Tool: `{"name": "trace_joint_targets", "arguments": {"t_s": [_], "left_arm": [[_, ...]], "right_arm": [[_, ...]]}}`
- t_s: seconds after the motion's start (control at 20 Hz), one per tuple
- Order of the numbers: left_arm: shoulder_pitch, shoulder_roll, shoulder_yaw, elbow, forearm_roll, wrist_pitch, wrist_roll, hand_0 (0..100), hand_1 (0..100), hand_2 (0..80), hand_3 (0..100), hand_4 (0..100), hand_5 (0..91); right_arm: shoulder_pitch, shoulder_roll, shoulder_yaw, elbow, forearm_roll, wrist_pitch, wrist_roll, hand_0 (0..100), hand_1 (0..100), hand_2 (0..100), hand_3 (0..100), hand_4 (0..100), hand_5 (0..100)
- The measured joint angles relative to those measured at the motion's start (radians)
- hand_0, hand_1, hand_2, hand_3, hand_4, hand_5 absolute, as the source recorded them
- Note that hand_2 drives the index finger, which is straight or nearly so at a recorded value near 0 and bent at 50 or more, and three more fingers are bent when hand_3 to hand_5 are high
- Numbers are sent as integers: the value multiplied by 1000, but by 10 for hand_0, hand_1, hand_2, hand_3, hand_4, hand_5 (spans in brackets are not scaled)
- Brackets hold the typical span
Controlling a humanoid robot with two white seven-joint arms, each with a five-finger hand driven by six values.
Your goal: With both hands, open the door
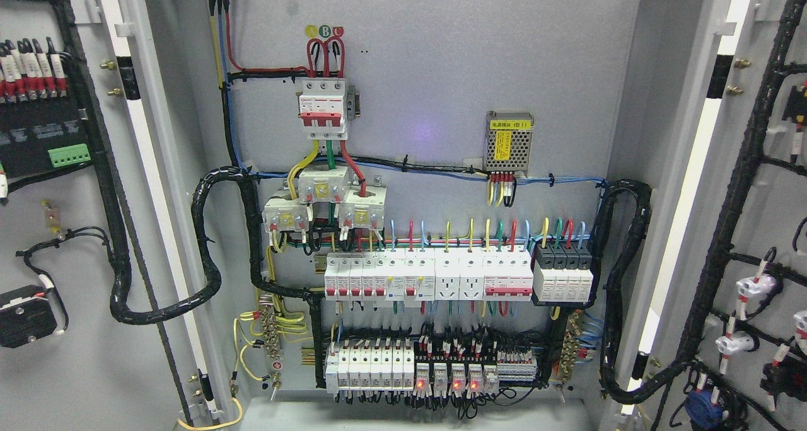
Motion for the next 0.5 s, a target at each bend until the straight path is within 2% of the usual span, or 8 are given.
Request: {"name": "trace_joint_targets", "arguments": {"t_s": [0.35,0.5], "left_arm": [[-18,37,-61,53,0,0,-3,0,0,0,0,0,0],[-9,46,-103,40,4,0,0,0,0,0,0,0,0]], "right_arm": [[11,-6,-4,-9,2,-1,-3,0,0,0,0,0,0],[33,-12,1,-23,3,-5,13,0,0,0,0,0,0]]}}
